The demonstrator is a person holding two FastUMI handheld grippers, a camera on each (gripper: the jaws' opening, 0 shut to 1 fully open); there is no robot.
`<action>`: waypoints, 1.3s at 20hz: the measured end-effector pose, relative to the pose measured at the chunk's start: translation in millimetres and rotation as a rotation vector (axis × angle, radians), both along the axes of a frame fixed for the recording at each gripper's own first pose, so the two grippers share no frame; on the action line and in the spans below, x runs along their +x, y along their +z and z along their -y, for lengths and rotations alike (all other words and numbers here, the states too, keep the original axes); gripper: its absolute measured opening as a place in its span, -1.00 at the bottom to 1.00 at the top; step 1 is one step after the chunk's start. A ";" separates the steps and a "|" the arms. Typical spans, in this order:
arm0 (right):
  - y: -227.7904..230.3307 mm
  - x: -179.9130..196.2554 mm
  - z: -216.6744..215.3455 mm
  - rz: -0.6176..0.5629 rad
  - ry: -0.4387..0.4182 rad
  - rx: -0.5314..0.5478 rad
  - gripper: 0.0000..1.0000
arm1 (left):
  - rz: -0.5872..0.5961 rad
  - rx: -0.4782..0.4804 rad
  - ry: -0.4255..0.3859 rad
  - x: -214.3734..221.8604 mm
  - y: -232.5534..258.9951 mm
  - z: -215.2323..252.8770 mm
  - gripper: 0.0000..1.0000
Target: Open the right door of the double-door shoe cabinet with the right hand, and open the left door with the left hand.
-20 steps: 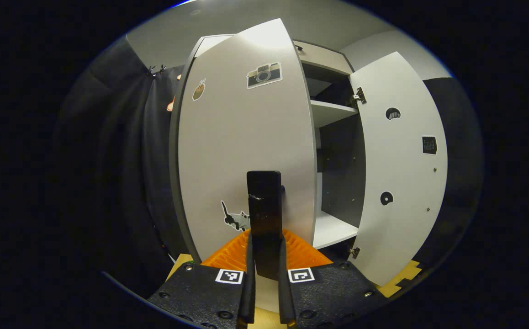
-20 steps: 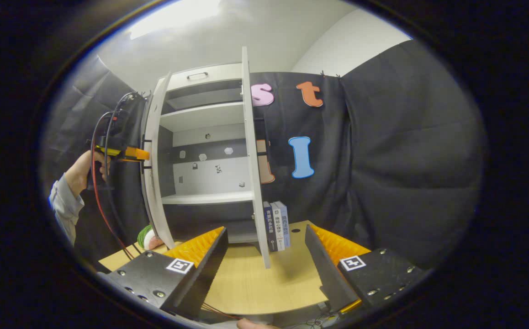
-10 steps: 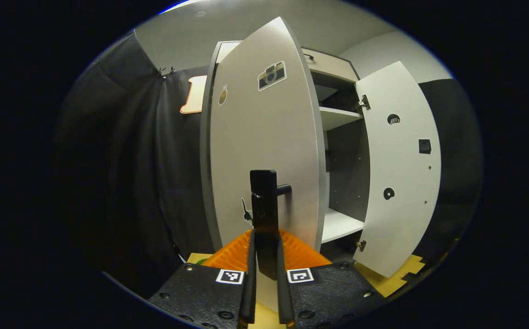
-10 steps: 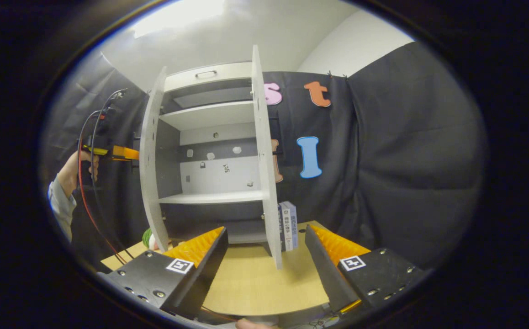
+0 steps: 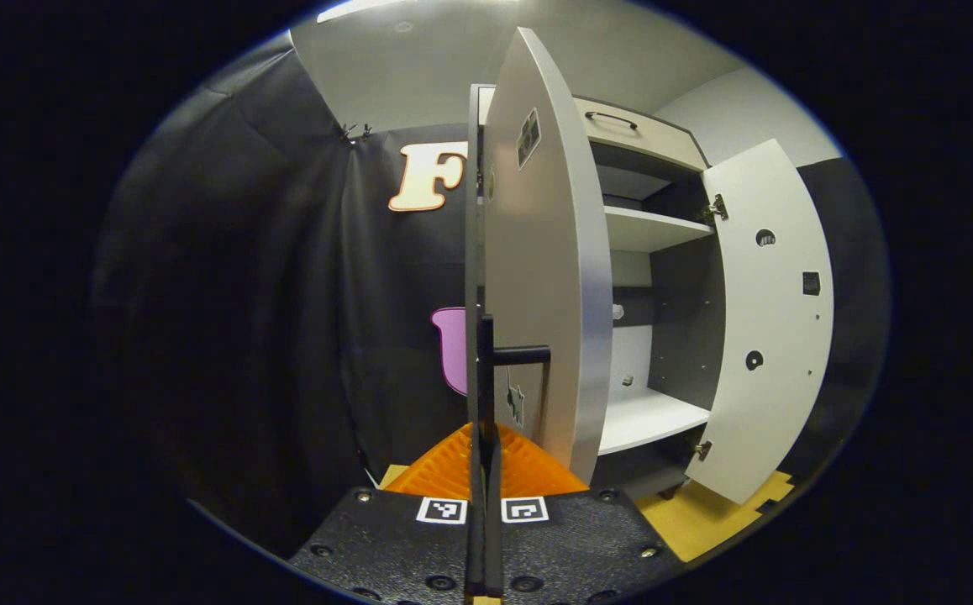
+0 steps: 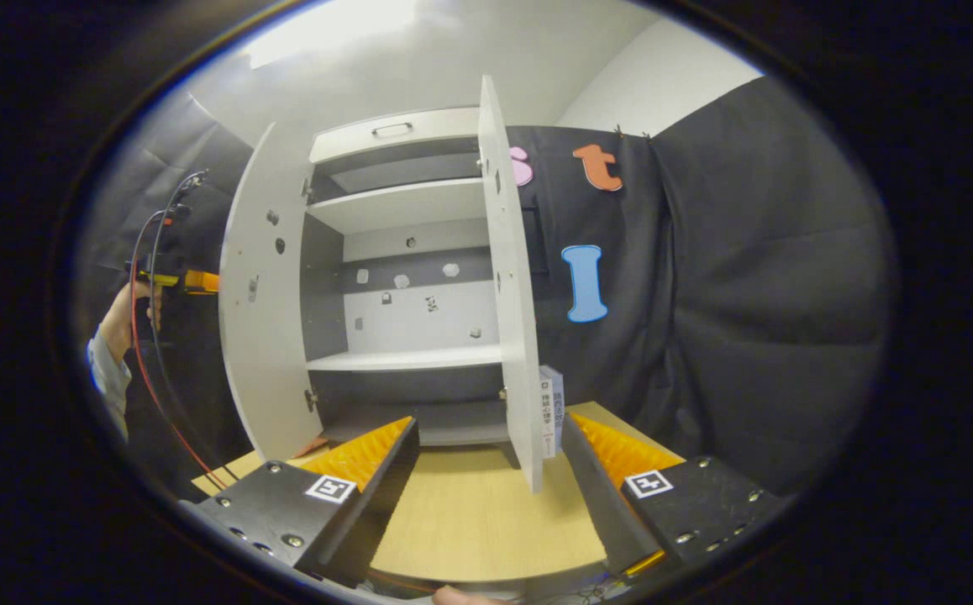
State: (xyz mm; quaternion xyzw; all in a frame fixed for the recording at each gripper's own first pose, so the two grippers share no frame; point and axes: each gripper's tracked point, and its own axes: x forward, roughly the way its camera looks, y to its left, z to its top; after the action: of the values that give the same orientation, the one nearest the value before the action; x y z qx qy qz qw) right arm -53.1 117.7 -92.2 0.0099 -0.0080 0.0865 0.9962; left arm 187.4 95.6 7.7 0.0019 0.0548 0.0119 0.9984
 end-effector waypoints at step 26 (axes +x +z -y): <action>3.2 4.3 -5.9 -0.011 -0.021 0.002 0.96 | 0.029 0.053 0.151 -63.9 11.9 -46.9 0.60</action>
State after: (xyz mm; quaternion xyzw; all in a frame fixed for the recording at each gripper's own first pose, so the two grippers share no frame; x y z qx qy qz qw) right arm -48.8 123.7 -89.0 0.0113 -0.0028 0.0761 0.9970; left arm 123.5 142.5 19.6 0.0242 0.0402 0.0887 0.9950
